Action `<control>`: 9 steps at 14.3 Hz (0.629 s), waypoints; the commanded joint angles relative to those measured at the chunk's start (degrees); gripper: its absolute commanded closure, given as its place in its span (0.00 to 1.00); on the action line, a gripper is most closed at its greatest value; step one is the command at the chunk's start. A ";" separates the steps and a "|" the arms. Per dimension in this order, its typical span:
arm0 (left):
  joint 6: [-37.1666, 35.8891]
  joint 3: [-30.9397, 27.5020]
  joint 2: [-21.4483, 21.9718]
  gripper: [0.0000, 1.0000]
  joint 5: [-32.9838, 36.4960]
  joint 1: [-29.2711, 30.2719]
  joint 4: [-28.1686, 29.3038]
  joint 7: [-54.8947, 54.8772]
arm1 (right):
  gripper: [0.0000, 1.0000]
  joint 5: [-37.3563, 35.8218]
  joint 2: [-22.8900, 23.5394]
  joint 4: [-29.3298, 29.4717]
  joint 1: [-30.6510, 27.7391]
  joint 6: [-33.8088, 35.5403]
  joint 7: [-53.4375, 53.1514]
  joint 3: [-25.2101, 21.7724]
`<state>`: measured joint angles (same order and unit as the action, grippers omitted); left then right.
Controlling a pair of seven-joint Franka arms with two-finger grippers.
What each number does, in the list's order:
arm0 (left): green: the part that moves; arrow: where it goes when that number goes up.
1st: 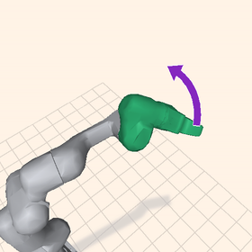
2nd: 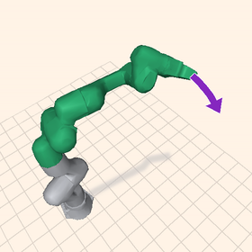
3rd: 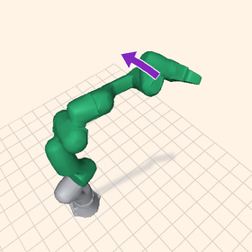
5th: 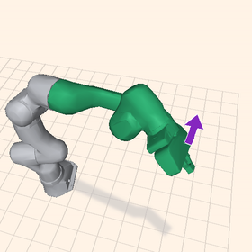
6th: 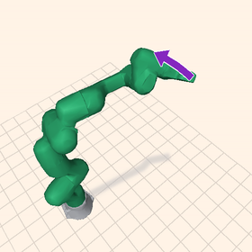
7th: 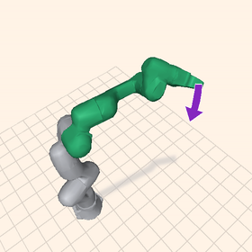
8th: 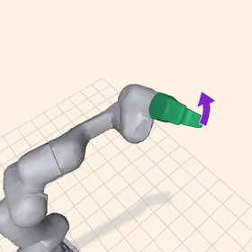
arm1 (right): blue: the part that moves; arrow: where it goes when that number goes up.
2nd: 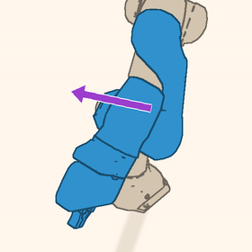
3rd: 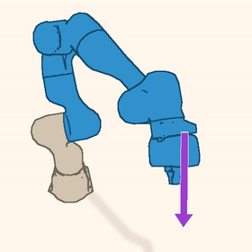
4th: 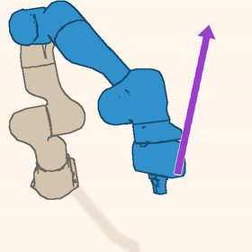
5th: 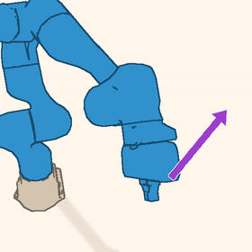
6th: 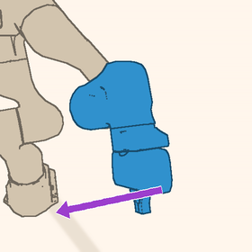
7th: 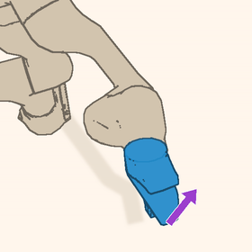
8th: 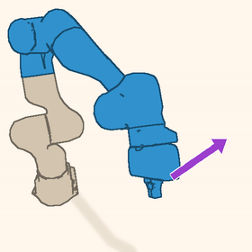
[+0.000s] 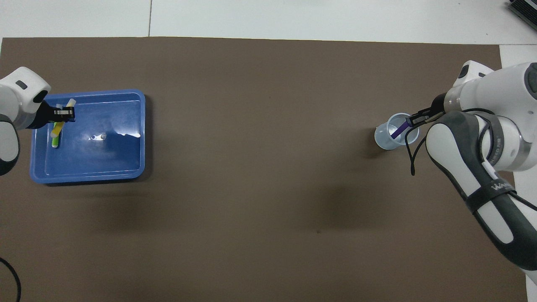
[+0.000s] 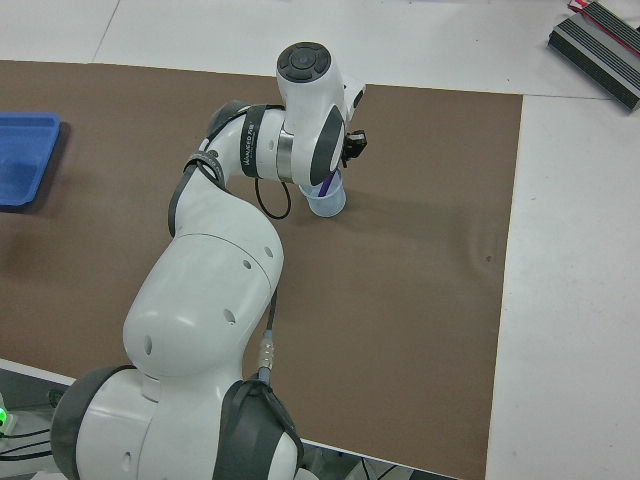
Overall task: Right arm passes pens to left for tray arrangement
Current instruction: 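Lower the yellow pen into the tray and open the left gripper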
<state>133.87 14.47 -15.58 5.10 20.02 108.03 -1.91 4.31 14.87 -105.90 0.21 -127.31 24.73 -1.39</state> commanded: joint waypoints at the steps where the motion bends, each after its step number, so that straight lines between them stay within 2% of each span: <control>1: 6.47 0.64 -3.13 1.00 0.97 0.99 1.56 0.93 | 0.60 -1.14 0.16 -0.01 -0.82 -0.13 -3.28 0.69; 4: 10.08 0.64 -4.89 1.00 1.06 1.52 2.09 0.94 | 0.60 -0.79 0.16 -0.01 -0.65 -0.48 -7.23 0.78; 9: 14.65 0.56 -4.81 1.00 1.05 2.57 6.39 0.77 | 0.60 -0.53 0.25 -0.09 0.06 -0.74 -15.06 0.78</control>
<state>144.50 14.46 -20.89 5.10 21.05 111.29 -1.61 4.30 14.89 -105.90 0.46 -127.31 12.35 -1.10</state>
